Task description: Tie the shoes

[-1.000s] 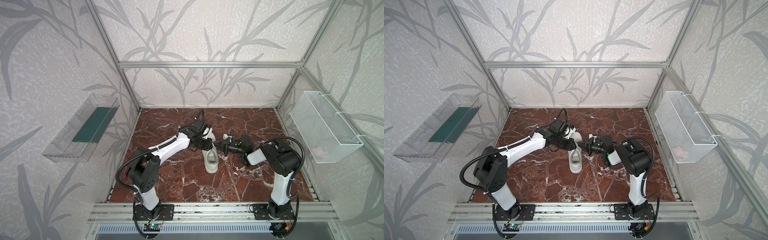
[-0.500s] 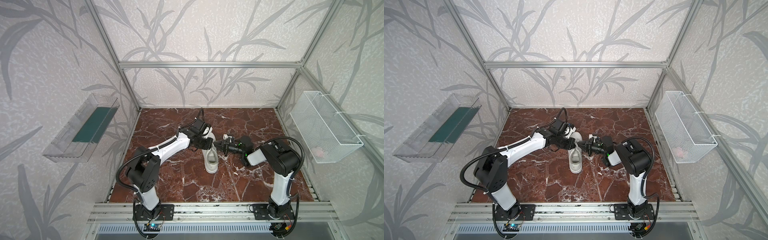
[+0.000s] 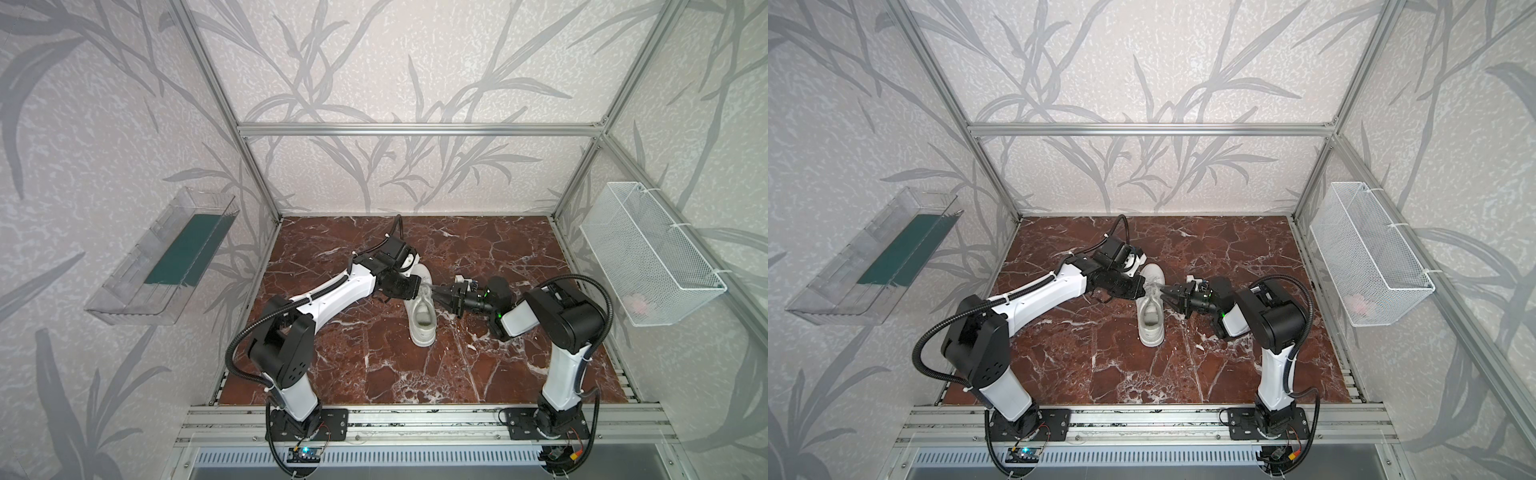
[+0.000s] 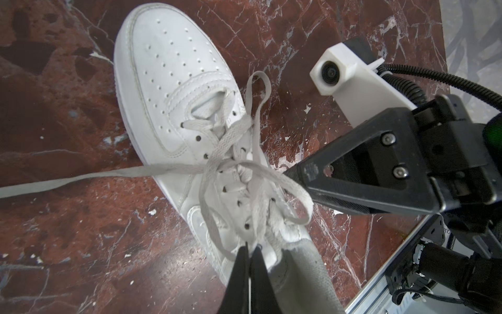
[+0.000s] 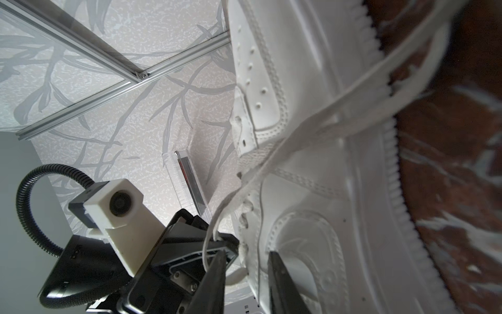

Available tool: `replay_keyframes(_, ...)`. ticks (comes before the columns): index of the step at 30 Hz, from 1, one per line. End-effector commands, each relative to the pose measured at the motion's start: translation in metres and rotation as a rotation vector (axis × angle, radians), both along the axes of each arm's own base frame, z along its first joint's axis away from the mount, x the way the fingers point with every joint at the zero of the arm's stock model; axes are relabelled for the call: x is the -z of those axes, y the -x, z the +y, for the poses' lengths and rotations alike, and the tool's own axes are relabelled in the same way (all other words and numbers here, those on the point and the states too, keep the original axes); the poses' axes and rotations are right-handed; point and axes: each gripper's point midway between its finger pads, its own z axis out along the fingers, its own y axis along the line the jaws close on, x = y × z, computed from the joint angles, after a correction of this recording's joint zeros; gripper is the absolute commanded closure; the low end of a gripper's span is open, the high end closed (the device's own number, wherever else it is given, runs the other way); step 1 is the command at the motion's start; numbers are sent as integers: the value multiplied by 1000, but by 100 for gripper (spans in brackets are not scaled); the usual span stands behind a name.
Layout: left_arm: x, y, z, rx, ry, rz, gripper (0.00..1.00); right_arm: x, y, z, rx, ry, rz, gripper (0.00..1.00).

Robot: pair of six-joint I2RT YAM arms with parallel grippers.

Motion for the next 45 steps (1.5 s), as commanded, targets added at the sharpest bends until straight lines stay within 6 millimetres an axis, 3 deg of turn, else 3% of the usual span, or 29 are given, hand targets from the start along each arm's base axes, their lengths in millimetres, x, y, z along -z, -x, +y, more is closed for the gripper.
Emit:
replay_keyframes(1, -30, -2, 5, 0, 5, -57, 100, -11, 6, -9, -4, 15, -53, 65)
replay_keyframes(5, -51, -8, 6, -10, 21, -104, 100, -1, 12, -27, 17, 91, -55, 54)
replay_keyframes(11, -97, -30, -4, -16, 74, -224, 100, 3, 29, -51, -76, 427, -169, 50)
replay_keyframes(14, -113, -39, -10, -12, 98, -249, 100, -16, 27, -64, -98, 589, -309, 49)
replay_keyframes(19, -128, -50, -20, -3, 136, -269, 100, -57, 14, -67, -121, 706, -587, 49)
replay_keyframes(23, -141, -54, -24, -4, 163, -294, 100, -87, 1, -58, -118, 741, -811, 49)
replay_keyframes(27, -151, -55, -25, 0, 176, -306, 100, -111, -13, -35, -130, 783, -1054, 49)
replay_keyframes(31, -154, -55, -25, 2, 177, -308, 100, -122, -28, -9, -187, 773, -1183, 49)
replay_keyframes(38, -159, -52, -22, -2, 180, -311, 100, -126, -66, 19, -223, 759, -1237, 50)
replay_keyframes(41, -159, -51, -19, -6, 174, -309, 100, -126, -75, 27, -252, 742, -1215, 60)
replay_keyframes(45, -156, -51, -14, -16, 163, -306, 100, -126, -80, 25, -251, 767, -1177, 86)
